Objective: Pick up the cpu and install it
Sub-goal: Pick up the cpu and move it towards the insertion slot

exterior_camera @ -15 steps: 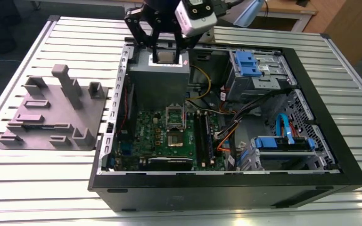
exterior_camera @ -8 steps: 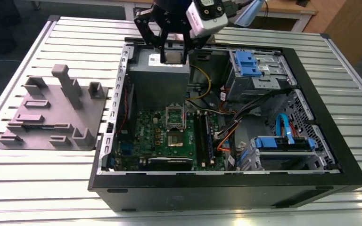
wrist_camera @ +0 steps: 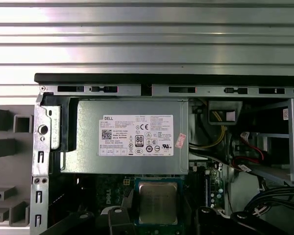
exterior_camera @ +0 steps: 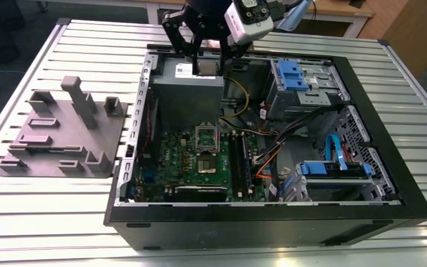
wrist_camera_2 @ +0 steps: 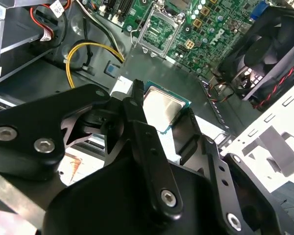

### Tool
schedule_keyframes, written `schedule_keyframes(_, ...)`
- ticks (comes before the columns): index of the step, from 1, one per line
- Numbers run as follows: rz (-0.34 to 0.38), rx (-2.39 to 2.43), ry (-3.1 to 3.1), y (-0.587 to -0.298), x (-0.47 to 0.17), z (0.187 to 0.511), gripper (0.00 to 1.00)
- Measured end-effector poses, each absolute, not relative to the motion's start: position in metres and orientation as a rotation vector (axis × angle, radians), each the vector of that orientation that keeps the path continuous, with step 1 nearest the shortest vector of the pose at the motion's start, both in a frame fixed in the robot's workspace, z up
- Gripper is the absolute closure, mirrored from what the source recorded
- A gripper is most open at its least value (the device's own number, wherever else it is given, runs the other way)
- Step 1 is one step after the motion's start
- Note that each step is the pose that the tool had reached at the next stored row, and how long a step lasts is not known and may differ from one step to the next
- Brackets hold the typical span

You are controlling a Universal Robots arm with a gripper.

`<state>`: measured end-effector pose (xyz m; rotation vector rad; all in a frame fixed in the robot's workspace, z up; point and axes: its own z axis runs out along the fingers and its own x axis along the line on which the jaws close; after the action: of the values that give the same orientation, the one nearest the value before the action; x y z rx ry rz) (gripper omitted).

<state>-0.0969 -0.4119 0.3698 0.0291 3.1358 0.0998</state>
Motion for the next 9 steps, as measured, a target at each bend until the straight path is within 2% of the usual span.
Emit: schedule_keyframes(9,0.094,0.029,3.136,-0.4165,-0.0959,0.3698,0.53)
